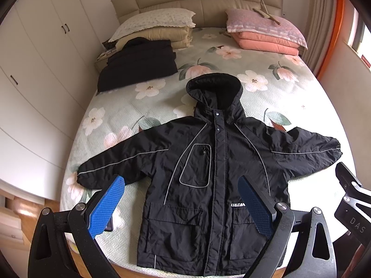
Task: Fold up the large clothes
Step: 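Move both grippers over the black jacket toward its sleeves, then grasp the cuff of the sleeve with the right gripper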
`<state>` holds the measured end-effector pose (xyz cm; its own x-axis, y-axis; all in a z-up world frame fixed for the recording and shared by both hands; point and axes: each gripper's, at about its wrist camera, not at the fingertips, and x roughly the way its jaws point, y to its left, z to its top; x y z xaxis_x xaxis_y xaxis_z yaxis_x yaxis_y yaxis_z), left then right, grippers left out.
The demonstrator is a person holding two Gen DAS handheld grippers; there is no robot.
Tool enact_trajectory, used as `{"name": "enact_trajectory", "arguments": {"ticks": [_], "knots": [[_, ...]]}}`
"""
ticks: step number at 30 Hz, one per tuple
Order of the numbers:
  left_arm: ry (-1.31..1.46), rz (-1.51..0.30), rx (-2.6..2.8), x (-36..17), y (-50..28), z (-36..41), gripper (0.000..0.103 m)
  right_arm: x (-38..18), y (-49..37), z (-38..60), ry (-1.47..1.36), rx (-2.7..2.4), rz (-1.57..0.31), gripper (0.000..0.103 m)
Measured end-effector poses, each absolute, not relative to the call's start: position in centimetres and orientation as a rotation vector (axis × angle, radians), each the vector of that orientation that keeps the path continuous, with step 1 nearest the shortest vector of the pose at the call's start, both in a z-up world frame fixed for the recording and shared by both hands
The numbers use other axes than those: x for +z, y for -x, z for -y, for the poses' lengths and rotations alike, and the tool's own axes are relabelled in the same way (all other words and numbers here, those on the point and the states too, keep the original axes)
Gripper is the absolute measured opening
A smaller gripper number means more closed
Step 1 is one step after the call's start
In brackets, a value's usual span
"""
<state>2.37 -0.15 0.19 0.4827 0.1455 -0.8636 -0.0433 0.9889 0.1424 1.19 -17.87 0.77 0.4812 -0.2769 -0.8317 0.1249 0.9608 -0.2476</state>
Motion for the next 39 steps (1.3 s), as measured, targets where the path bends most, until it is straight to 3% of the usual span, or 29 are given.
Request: {"name": "enact_trajectory", "arguments": {"ticks": [12,23,30,39], "knots": [[-0.116,-1.064,0.114,-0.3,-2.0,-0.4,0.099,0.5,-0.9,16.9,0.165,-0.247,-1.062,0.101],[-0.118,-1.100,0.098,-3.0,-3.2,0.5,0.099,-1.0,-0.8,19.1,0.147,-0.302,-0.969,0.101],[-0.124,-1.078,0.099,-5.0,-3.9,4.9,0.099,-2.7,-1.2,27.3,0.094,-0.312,-0.964,0.101],[0.005,-1.070,0.046,-8.4,-6.6,13.3,0.099,-7.9,-5.3,44.9,0.059,-0.366,-0.929,0.101]]}}
